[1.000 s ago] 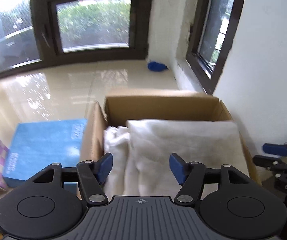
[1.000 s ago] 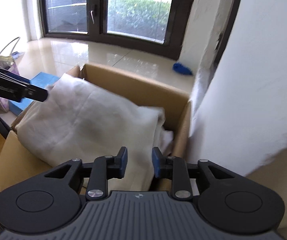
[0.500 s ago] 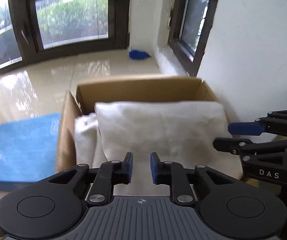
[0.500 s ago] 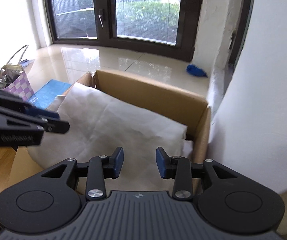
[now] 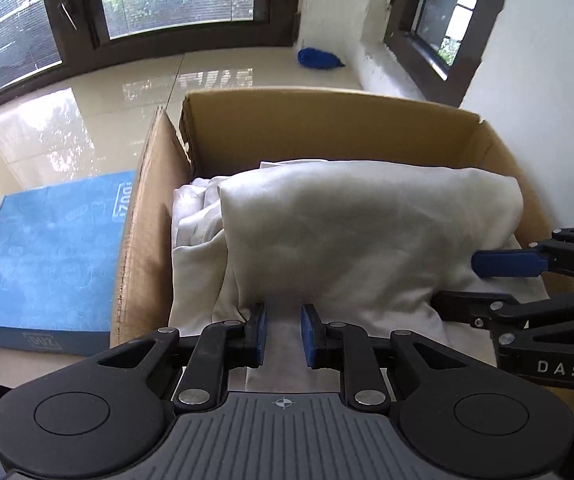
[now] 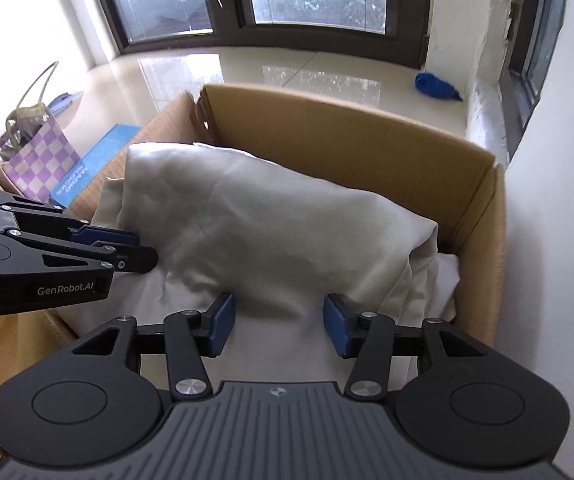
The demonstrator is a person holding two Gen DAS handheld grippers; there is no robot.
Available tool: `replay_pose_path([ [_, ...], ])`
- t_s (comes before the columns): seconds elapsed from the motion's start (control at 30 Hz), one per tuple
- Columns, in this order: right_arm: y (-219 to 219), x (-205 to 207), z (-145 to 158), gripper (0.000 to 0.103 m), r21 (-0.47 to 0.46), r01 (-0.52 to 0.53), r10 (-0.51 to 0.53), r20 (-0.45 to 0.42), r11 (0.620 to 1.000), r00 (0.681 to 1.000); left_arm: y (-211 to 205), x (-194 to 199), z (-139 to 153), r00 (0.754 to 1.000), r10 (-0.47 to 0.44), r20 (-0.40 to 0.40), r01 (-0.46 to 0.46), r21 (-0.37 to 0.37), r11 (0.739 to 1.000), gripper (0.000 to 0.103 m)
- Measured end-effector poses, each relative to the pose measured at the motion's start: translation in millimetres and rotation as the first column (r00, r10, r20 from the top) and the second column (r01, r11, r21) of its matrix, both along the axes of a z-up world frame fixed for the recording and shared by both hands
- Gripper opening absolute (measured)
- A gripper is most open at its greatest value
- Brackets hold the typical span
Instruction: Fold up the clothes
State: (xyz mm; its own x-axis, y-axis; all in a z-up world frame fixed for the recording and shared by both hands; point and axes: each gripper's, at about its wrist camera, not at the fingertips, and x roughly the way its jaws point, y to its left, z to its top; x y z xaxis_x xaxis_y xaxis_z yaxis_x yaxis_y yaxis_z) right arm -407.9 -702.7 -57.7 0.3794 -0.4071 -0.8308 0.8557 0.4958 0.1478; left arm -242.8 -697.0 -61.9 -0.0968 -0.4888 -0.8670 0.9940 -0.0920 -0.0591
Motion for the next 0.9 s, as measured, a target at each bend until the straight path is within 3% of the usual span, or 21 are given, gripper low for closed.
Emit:
replay_pose_path([
  [0.33,-24.9,0.5,-19.7,0.064,0.043,0.027,-0.028,0.016,0.999,0.999,-11.3,-5.9,-7.1,1.000,-0.018,0.024,0.018,0.001,1.000,0.022],
  [0.6,-13.4,1.3,8.8,0.065,-0.008,0.009,-0.009,-0.003,1.000,1.000,2.0,-3.0,19.1,1.000,0.012,-0.016,-0.013,-0.034,0.999,0.053],
  [0.67,-6.7,-1.8,18.5,0.070,-0.024,0.012,-0.012,0.004,1.000,1.000,8.9,-1.5,30.4,0.999,0.021,-0.028,-0.022,-0.052,0.998,0.064],
  [0.9,24.4,-19.0,52.4,0.084,-0.068,0.049,-0.048,0.029,0.996,0.998,36.1,-2.2,65.5,0.997,0.048,-0.063,-0.054,-0.108,0.993,0.085],
])
